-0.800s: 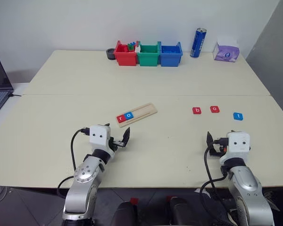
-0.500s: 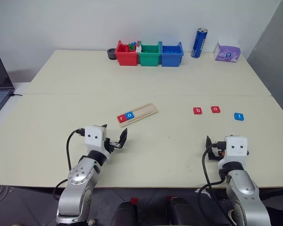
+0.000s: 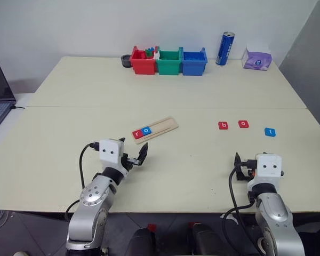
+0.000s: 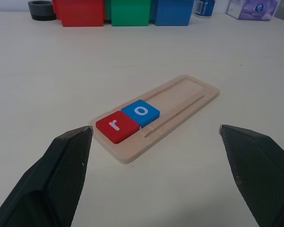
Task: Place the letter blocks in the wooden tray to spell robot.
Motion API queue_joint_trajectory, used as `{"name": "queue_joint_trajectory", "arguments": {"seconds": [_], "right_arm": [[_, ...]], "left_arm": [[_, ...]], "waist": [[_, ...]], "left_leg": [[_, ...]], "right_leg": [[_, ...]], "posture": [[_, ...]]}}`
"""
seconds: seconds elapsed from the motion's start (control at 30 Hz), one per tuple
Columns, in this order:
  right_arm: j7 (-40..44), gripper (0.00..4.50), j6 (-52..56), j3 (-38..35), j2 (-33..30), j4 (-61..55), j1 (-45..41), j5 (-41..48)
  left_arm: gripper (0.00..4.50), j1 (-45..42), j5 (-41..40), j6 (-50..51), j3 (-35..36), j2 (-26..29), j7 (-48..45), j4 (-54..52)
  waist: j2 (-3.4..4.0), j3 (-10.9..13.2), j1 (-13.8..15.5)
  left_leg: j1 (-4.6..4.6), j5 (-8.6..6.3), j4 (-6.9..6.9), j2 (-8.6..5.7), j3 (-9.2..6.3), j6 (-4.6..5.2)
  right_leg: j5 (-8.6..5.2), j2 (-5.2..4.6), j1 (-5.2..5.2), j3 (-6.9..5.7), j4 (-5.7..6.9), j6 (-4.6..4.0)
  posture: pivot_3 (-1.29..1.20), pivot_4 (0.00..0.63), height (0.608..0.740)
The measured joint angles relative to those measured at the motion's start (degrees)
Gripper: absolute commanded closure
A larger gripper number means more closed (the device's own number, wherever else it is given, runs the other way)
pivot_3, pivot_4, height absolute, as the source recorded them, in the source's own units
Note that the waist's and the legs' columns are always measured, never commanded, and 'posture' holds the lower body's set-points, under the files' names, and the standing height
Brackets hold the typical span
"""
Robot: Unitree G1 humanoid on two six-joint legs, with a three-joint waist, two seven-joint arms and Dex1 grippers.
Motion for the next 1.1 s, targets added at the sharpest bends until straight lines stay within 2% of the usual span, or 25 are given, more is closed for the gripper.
{"name": "queue_joint_trajectory", "arguments": {"seconds": [0.5, 0.73, 0.87, 1.1], "right_arm": [[-0.6, 0.05, -0.2, -0.4, 0.0, 0.0, -0.6, -0.6], [1.8, 0.05, -0.1, -0.6, -2.3, -0.3, -2.6, -0.5], [9.3, 0.05, 1.2, -0.2, -7.0, -1.7, -5.6, 3.7], [30.1, 0.05, 3.9, 1.0, -19.5, -1.2, -14.3, 17.3]], "left_arm": [[0.00, -1.9, -0.1, 0.0, 0.1, 0.3, -0.7, 1.5], [0.00, -2.7, -1.0, 0.0, 0.7, 2.7, -3.4, 1.5], [0.00, -5.6, -2.2, -0.6, 1.3, 6.8, -8.3, 3.4], [0.00, -10.5, -6.8, -0.9, 1.2, 15.4, -22.4, 7.2]], "waist": [[0.00, 0.0, 0.0], [0.00, 0.0, 0.0], [0.00, 0.0, 0.0], [-0.01, 0.0, -0.1]], "left_leg": [[-0.01, 0.00, 0.00, 0.00, 0.00, 0.00], [0.00, 0.00, 0.00, -0.02, 0.00, 0.00], [0.01, 0.00, 0.00, -0.07, -0.01, 0.00], [0.00, -0.01, 0.00, -0.07, -0.02, 0.02]], "right_leg": [[0.00, 0.00, 0.00, 0.00, -0.02, 0.00], [0.00, 0.00, 0.00, -0.01, -0.02, 0.00], [0.00, 0.05, 0.00, -0.04, -0.02, 0.00], [0.01, 0.09, 0.02, -0.08, -0.10, -0.02]], "posture": [[0.00, 0.150, 0.740], [0.00, 0.150, 0.740], [0.00, 0.150, 0.740], [0.00, 0.150, 0.740]]}}
